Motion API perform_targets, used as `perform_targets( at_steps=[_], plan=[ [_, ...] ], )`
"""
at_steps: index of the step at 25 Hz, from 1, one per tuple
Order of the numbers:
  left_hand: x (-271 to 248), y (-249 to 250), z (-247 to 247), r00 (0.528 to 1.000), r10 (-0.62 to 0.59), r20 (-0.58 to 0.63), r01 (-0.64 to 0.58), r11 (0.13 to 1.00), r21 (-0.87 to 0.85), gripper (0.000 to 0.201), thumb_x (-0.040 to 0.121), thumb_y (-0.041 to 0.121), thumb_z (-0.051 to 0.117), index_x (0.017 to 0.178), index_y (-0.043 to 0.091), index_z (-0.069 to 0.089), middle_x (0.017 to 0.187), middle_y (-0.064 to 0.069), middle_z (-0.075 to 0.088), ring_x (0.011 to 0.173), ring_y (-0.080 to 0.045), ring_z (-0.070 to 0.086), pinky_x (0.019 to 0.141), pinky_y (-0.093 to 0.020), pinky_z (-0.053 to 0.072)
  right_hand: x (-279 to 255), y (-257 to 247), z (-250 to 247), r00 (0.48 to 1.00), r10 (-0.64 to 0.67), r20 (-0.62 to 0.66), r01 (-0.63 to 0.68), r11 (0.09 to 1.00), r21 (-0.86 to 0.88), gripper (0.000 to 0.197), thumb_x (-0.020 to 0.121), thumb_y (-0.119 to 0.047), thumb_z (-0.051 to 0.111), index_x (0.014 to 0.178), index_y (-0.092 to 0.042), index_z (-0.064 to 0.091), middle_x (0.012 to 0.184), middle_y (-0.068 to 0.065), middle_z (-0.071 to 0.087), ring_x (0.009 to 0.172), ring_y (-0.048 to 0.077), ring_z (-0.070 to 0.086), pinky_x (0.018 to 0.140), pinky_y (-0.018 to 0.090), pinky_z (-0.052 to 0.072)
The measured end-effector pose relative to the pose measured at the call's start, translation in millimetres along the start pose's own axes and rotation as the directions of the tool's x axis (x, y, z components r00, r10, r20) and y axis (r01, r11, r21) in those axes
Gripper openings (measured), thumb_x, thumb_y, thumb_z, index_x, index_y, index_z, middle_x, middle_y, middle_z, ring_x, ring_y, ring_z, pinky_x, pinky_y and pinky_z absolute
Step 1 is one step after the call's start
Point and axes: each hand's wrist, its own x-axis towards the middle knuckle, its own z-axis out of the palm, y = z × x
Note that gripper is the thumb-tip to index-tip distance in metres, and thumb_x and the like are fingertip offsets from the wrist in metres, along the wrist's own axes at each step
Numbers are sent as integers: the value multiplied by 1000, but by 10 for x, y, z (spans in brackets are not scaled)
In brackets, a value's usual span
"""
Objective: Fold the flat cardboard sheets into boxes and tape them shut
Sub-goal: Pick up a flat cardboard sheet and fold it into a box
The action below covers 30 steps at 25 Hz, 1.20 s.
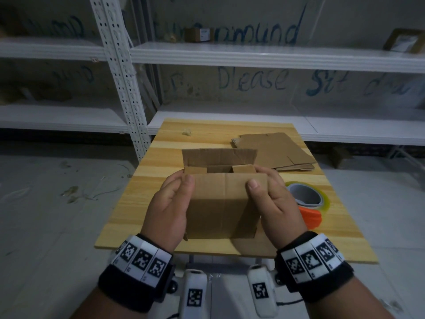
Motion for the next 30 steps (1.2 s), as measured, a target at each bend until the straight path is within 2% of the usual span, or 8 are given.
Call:
perform_targets(
  at_steps=[2,5,8,11,15,20,23,30],
  plan=[
    [2,13,20,999,5,-34,-5,1000,-6,37,100,62,50,113,46,81,132,10,76,125,-12,69,113,-54,52,5,-46,24,998,43,-47,-39,996,83,26,102,-48,60,126,-39,68,128,-28,61,121,-9,57,98,29,48],
    [2,11,28,999,-8,-40,5,997,-73,27,106,47,60,128,61,68,136,11,73,123,-17,72,105,-55,59,2,-72,54,985,165,-58,-143,950,277,55,94,-40,74,144,-42,51,136,-18,59,120,-3,60,99,33,51],
    [10,31,26,999,-36,-31,27,970,-242,55,105,29,68,137,70,52,137,-2,74,118,-25,77,95,-52,62,16,-81,54,979,202,-38,-178,926,331,77,84,-45,72,154,-51,41,144,-18,52,133,11,56,108,42,49],
    [40,32,24,1000,-29,1,29,973,-228,62,104,29,66,141,75,47,136,-1,73,119,-27,76,98,-56,60,18,-127,40,980,196,20,-188,901,391,77,90,-40,72,156,-58,36,142,-16,53,126,15,61,96,39,54],
    [51,53,10,1000,-14,5,15,984,-177,57,109,18,60,132,70,55,130,2,74,107,-21,79,85,-49,64,27,-149,17,988,148,35,-149,901,407,69,104,-13,62,149,-61,39,133,-19,54,113,2,65,81,22,57],
    [35,31,11,999,28,-40,-30,999,-39,28,90,54,61,118,53,61,120,5,73,107,-26,72,96,-66,59,7,-130,11,991,129,33,-133,948,290,36,102,-35,66,131,-53,56,121,-21,63,105,-2,64,84,34,49],
    [30,30,7,997,44,-59,-43,999,4,28,86,62,59,110,49,65,112,13,71,107,-20,70,97,-61,58,-7,-114,2,992,125,6,-123,969,216,25,102,-38,67,121,-53,61,113,-23,66,99,-8,64,84,32,49],
    [78,35,5,991,30,-132,-29,1000,9,11,100,32,69,92,39,72,97,25,75,92,5,67,84,-34,47,-1,-136,56,988,131,-82,-113,975,191,20,101,-47,60,119,-44,69,110,-36,66,101,-9,62,85,32,47]
  ],
)
